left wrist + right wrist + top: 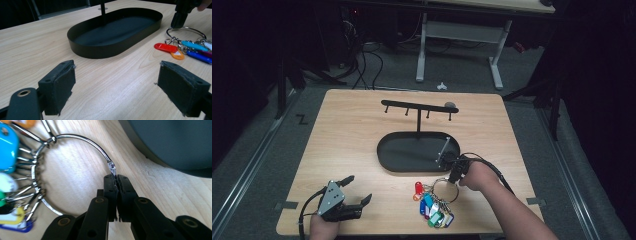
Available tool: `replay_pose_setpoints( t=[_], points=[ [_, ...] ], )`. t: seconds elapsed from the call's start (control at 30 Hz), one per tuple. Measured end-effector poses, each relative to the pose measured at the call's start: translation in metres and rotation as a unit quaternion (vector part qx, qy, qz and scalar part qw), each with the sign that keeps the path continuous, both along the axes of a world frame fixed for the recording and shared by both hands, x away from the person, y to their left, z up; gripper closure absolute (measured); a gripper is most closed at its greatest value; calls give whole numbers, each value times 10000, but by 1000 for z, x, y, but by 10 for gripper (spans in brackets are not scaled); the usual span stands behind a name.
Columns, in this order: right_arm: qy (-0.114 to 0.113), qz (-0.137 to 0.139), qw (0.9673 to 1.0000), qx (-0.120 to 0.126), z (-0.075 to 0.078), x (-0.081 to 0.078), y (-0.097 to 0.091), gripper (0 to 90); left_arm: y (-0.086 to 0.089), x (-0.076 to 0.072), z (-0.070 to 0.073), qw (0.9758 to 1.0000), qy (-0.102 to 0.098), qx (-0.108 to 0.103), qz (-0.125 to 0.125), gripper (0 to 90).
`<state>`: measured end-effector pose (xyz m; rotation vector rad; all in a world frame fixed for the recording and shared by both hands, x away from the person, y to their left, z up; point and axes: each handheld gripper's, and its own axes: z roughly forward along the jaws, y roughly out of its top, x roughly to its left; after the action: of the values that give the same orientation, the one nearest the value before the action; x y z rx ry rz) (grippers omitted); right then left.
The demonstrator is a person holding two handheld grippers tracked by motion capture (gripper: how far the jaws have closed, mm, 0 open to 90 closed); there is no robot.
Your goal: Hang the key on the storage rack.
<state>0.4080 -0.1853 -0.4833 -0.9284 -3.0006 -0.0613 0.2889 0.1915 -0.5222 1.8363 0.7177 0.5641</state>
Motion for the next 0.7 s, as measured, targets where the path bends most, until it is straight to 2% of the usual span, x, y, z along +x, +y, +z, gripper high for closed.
replay_pose_setpoints(
  t=[0.07,0.1,0.23,0.3,0.4,0.43,0.5,0.6,0.67,0.7],
  points=[
    [-25,-92,9999,138,15,-3,-2,871,-1,2,1,10000,-15,-36,2,150],
    [-25,-92,9999,138,15,-3,-2,871,-3,2,1,10000,-31,-37,-10,150],
    [-134,-176,9993,293,36,-8,-9,872,-6,4,1,10000,-46,-32,-73,150],
    [-241,-259,9990,281,48,-10,-14,873,-4,2,2,10000,-64,-29,-62,150],
    [-297,-290,9987,284,57,-12,-18,874,0,1,2,10000,-41,-55,-31,150],
    [-274,-317,9982,422,65,-14,-21,874,2,0,3,10000,-9,-78,-6,150],
    [-293,-325,9981,429,69,-15,-23,875,4,-1,4,9999,-53,-151,26,149],
    [-262,-432,9976,470,79,-15,-27,875,1,1,5,9998,-99,-127,113,150],
    [-320,-407,9976,468,86,-15,-27,875,-2,0,3,9999,-86,-66,60,150],
    [-357,-385,9968,599,93,-16,-28,875,-5,0,2,10000,-94,3,20,150]
  ],
)
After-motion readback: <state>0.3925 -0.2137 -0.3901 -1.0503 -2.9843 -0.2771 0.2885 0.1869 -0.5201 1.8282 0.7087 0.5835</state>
